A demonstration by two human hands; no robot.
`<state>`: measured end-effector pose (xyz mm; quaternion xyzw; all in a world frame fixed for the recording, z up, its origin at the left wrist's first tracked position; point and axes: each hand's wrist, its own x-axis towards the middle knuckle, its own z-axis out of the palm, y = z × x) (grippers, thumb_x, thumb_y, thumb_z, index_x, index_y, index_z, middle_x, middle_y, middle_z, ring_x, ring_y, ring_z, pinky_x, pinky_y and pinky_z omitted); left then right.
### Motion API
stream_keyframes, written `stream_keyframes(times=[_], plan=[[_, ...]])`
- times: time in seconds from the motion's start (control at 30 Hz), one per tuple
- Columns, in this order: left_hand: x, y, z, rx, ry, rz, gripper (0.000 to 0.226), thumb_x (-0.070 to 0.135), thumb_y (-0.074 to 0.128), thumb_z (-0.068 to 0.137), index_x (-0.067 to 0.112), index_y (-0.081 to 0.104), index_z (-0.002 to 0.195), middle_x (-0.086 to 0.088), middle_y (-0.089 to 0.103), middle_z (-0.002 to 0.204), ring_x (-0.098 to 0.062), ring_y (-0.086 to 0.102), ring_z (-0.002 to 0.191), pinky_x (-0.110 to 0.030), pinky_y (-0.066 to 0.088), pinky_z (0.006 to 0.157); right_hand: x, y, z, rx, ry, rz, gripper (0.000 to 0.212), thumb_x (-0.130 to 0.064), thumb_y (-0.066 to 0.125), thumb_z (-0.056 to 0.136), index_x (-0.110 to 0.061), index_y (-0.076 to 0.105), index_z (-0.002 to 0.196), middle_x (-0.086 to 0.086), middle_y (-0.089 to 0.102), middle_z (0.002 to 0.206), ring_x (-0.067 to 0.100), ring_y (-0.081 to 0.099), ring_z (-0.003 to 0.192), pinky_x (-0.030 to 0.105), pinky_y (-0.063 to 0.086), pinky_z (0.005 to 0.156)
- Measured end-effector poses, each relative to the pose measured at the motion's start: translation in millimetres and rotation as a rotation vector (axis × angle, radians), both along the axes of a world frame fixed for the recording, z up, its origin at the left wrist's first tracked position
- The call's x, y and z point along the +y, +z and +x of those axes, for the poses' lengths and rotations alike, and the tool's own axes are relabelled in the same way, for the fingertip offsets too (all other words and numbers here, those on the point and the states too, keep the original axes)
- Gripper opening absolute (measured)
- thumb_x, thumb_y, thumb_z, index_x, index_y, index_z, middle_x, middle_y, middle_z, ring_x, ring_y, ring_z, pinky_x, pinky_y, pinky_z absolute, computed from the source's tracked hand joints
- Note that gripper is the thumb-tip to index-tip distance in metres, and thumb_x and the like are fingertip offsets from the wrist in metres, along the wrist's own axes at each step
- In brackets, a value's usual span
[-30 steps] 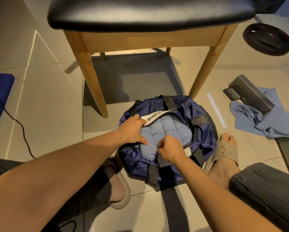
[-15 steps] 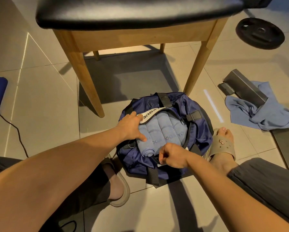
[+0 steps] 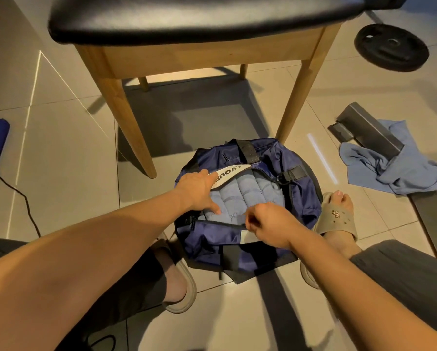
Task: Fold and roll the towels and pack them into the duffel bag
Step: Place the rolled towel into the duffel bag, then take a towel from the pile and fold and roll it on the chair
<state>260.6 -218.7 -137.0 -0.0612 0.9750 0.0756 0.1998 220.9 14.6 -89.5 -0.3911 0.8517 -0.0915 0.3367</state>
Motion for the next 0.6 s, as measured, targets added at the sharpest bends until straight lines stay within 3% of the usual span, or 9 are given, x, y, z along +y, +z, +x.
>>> stream_keyframes(times=[0.13,0.2,0.27,0.33,0.5,0.6], plan=[[-13,-1,-1,0.123,-0.019,0.065,0.036,0.049,0.064,0.092,0.021,0.06,0.114,-0.002,0.064,0.108,-0.022,0.06,0.091,-0.039,0.05,0.079,-1,-13,7,0.283,-0.016,-0.011,0.011,-0.017,0.055,0.095,-0.016,0.064,0.101,0.009,0.07,0.099,0.035,0.062,0.094,0.036,0.037,0.075],[-15,-3,-1,0.175,-0.019,0.033,0.018,0.035,0.056,0.096,0.022,0.066,0.104,0.0,0.068,0.1,-0.02,0.06,0.083,-0.036,0.049,0.072,-6,-21,8,0.362,-0.041,0.018,0.013,-0.015,0.056,0.094,-0.016,0.064,0.105,0.007,0.07,0.103,0.033,0.064,0.097,0.036,0.039,0.083],[-16,0,-3,0.223,-0.008,0.006,0.02,0.029,0.051,0.096,0.023,0.069,0.096,0.002,0.069,0.09,-0.022,0.061,0.078,-0.035,0.048,0.066,-8,-32,8,0.381,-0.041,0.079,0.017,-0.012,0.057,0.092,-0.016,0.064,0.107,0.007,0.07,0.105,0.031,0.064,0.099,0.036,0.041,0.089],[-20,6,-8,0.262,0.031,0.022,0.018,0.026,0.05,0.096,0.021,0.067,0.089,0.001,0.068,0.085,-0.025,0.061,0.079,-0.036,0.047,0.064,-8,-40,9,0.37,-0.037,0.084,0.018,-0.011,0.057,0.092,-0.016,0.064,0.107,0.007,0.07,0.105,0.031,0.064,0.098,0.035,0.041,0.086],[-18,23,-26,0.157,0.028,0.112,0.005,0.029,0.063,0.088,0.026,0.066,0.086,0.006,0.066,0.084,-0.021,0.06,0.082,-0.031,0.04,0.064,-3,-31,-6,0.316,-0.107,-0.073,0.017,-0.022,0.055,0.097,-0.014,0.07,0.097,0.009,0.071,0.095,0.034,0.064,0.089,0.038,0.048,0.076],[-7,39,-45,0.133,-0.08,0.059,0.01,0.033,0.066,0.086,0.024,0.064,0.083,0.007,0.065,0.083,-0.02,0.06,0.082,-0.03,0.04,0.064,3,-16,-31,0.346,-0.237,-0.203,0.019,-0.023,0.055,0.098,-0.013,0.067,0.089,0.008,0.069,0.09,0.031,0.062,0.085,0.041,0.05,0.071]])
